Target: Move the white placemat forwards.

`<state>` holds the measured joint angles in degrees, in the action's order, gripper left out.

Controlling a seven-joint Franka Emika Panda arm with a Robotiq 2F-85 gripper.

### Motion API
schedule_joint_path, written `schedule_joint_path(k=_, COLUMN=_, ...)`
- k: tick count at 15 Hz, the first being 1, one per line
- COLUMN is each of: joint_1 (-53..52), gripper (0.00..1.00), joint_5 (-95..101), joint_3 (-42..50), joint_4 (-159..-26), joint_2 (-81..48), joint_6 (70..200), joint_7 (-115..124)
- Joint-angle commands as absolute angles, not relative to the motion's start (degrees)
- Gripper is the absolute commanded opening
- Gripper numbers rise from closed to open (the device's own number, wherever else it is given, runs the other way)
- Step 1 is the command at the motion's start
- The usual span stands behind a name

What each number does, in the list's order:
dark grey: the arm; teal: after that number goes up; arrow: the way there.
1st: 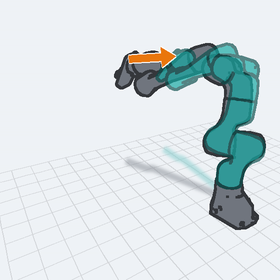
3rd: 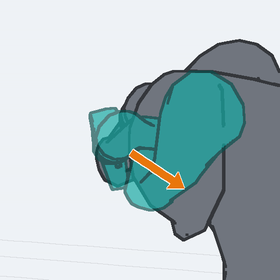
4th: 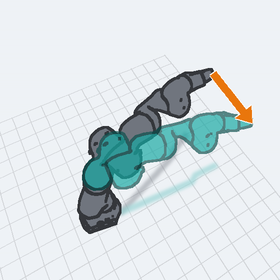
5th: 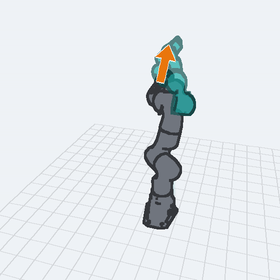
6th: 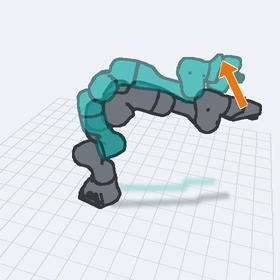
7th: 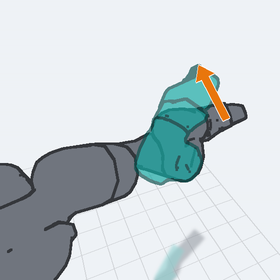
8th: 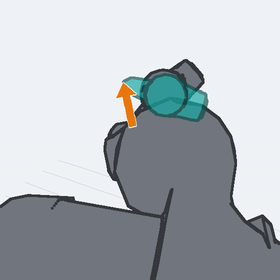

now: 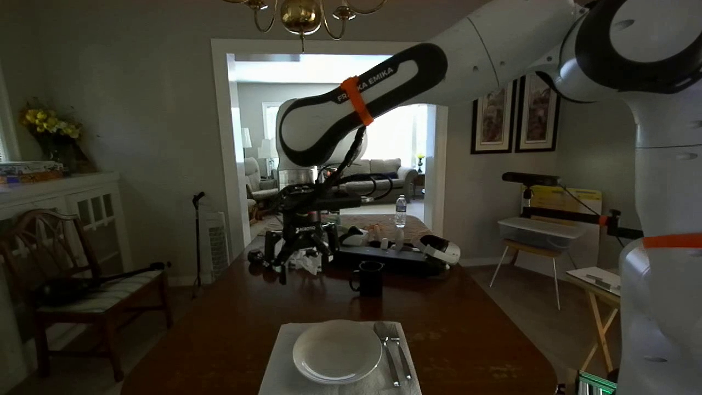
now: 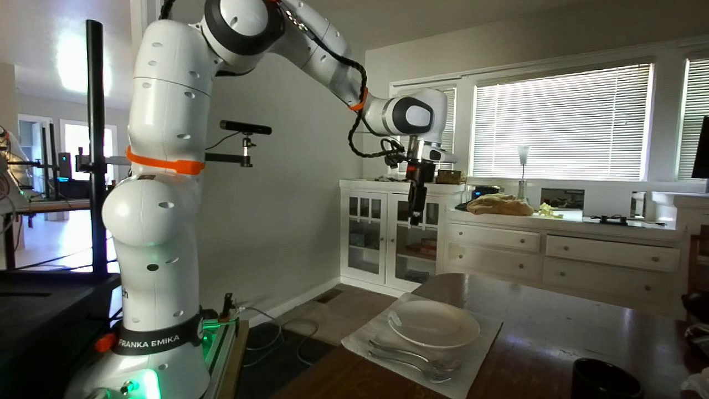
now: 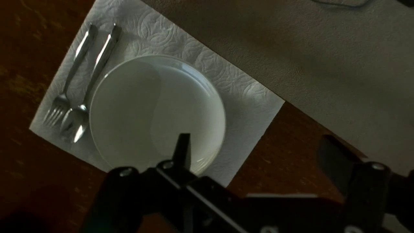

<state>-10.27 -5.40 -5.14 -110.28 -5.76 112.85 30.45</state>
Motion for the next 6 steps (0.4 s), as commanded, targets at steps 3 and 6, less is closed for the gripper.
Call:
schedule_joint_path(k=3, joint_1=-8.5, gripper=1.00, joint_5=-6.0, joint_3=-5.5, joint_4=-114.3, joint_2=-2.0, joint_6=113.0, joint_7=36.5)
schedule_joint_path(k=6, joint_1=-8.3, gripper=1.00, joint_5=-6.0, joint_3=-5.6, joint_4=-116.0, joint_2=-0.4, joint_6=113.2, joint_7=38.1)
